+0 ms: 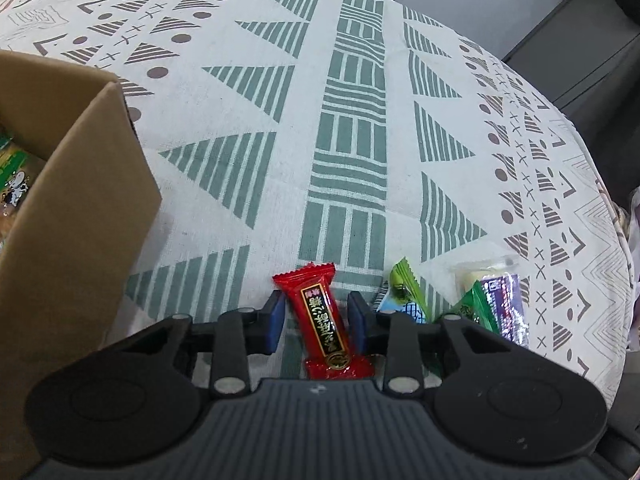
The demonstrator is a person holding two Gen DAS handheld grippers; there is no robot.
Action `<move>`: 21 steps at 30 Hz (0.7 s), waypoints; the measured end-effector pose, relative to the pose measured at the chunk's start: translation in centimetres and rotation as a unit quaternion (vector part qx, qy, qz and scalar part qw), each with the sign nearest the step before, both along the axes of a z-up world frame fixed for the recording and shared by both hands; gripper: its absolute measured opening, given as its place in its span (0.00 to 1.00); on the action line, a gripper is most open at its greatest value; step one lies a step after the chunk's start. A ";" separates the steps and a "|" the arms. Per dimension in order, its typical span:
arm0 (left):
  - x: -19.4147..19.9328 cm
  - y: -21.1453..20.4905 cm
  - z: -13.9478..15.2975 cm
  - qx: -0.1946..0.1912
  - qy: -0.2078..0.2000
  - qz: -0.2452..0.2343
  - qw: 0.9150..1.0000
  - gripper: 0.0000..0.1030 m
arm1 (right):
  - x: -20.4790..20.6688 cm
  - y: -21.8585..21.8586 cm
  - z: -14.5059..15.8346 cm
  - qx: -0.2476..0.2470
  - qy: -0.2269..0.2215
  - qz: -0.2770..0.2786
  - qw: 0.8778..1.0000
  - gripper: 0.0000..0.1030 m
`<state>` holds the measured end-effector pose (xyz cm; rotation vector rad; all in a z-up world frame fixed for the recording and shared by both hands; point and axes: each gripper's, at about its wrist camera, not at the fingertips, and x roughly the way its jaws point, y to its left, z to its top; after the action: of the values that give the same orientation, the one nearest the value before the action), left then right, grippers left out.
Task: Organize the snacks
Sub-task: 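Grasp the red candy with the left tool while the right tool grasps the green candy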
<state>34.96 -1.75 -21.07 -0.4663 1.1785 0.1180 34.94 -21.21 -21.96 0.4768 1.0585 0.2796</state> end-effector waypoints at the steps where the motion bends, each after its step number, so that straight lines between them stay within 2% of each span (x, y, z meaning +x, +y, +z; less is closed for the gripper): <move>1: 0.0 0.0 -0.1 0.004 0.002 0.001 1.000 0.26 | 0.1 0.1 0.0 -0.003 0.000 -0.003 1.000 0.49; 2: 0.1 0.0 -0.2 0.007 0.003 0.004 1.000 0.22 | 0.3 0.2 -0.1 -0.008 0.000 -0.007 1.000 0.46; 3: 0.2 0.0 -0.2 0.013 0.006 0.006 1.000 0.18 | 0.4 0.3 -0.2 -0.013 0.002 -0.011 1.000 0.37; 5: 0.3 0.1 -0.1 0.015 0.007 0.006 1.000 0.17 | 0.7 0.3 -0.4 -0.017 0.010 -0.021 1.000 0.29; 8: 0.1 -0.1 0.4 0.026 0.005 0.000 1.000 0.17 | 0.6 0.2 0.0 -0.016 0.013 -0.026 0.999 0.27; 12: -0.8 0.2 1.1 0.022 0.004 0.004 1.000 0.17 | -0.4 0.0 0.9 -0.013 0.011 -0.025 1.000 0.27; 21: -3.2 0.9 4.4 0.026 -0.021 0.005 0.999 0.17 | -2.9 0.4 3.9 -0.003 -0.009 -0.028 1.000 0.26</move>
<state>31.73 -0.85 -16.66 -0.4271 1.1300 0.1455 32.08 -20.77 -18.01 0.4972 1.0261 0.2318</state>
